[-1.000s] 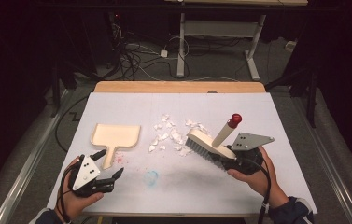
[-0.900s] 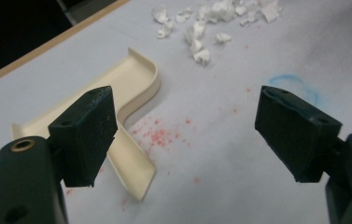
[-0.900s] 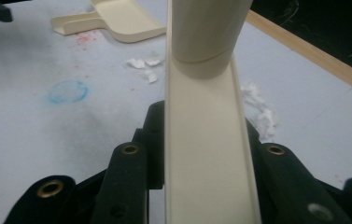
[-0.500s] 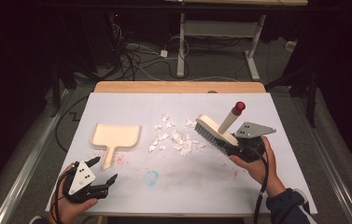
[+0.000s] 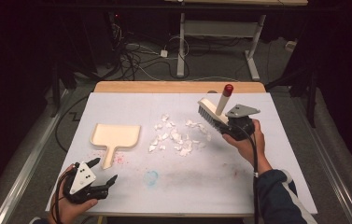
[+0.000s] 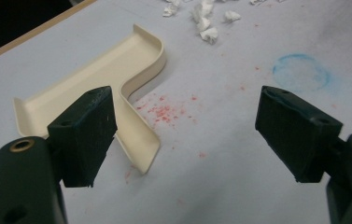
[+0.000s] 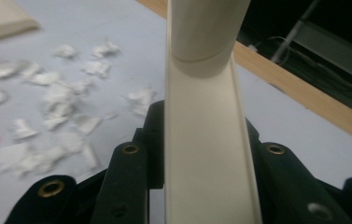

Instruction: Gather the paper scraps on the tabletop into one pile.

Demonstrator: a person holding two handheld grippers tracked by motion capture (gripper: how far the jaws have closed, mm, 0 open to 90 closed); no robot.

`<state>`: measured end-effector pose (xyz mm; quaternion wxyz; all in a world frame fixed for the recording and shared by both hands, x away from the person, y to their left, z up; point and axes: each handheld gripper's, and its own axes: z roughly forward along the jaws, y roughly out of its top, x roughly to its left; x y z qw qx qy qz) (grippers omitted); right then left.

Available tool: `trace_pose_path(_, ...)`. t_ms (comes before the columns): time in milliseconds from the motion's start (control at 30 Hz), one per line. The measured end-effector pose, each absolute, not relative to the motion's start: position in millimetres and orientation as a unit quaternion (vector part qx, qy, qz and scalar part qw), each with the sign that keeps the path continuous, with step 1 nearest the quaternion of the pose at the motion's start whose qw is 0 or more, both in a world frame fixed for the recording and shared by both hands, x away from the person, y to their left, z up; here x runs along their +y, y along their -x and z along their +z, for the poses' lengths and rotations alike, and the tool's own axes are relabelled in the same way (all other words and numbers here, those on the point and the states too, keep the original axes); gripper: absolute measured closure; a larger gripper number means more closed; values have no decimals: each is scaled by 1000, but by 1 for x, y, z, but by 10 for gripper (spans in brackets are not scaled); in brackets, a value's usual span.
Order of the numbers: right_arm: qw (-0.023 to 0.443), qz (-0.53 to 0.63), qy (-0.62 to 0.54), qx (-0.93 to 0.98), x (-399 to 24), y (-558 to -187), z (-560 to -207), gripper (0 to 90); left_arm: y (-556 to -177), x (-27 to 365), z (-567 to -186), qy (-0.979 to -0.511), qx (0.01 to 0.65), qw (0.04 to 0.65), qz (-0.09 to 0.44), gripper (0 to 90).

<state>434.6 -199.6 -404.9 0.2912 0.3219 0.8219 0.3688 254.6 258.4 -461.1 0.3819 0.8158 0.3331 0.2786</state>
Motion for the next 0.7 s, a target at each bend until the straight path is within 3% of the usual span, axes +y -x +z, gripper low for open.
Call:
trace_pose_path(367, 331, 284, -327, 838, -163, -482, -441, 682, -257, 257, -463, -819, 332, 385, 266, 196)
trace_pose_path(700, 289, 327, -277, 856, -147, -456, -451, 682, -255, 253, -466, -824, 332, 380, 258, 196)
